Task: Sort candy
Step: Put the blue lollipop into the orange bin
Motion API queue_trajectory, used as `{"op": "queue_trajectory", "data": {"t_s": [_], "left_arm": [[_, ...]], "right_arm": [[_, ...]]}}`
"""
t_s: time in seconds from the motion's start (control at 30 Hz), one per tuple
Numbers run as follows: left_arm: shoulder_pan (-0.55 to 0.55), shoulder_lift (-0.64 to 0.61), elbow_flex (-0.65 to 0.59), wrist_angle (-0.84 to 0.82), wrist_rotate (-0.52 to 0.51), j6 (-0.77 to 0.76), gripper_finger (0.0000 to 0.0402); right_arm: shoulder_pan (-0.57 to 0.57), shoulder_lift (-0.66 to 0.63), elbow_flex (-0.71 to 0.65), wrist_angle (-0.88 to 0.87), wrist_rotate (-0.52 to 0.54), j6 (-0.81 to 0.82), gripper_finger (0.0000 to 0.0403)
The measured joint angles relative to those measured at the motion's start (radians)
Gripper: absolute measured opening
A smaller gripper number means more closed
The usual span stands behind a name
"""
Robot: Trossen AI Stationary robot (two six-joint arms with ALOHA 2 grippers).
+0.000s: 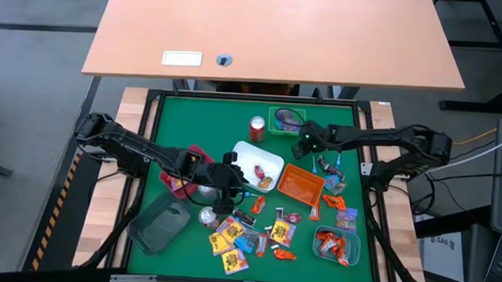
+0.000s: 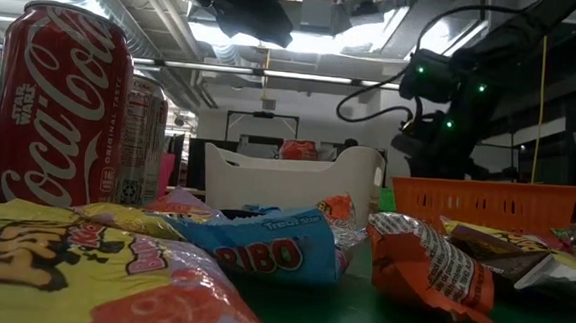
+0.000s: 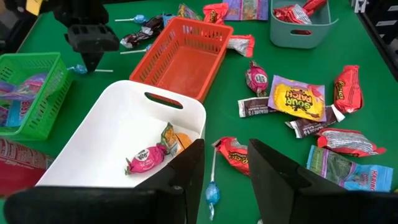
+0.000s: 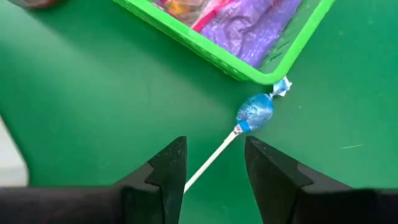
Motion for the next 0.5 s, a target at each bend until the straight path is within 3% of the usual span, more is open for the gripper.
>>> {"op": "queue_trajectory", "data": {"t_s": [0.5], "left_arm": [[0.0, 0.0, 0.0, -0.002, 0.0, 0.0, 0.0112]], "right_arm": [[0.0, 0.121, 0.004, 0.015, -0.015, 0.0, 0.0155]]}}
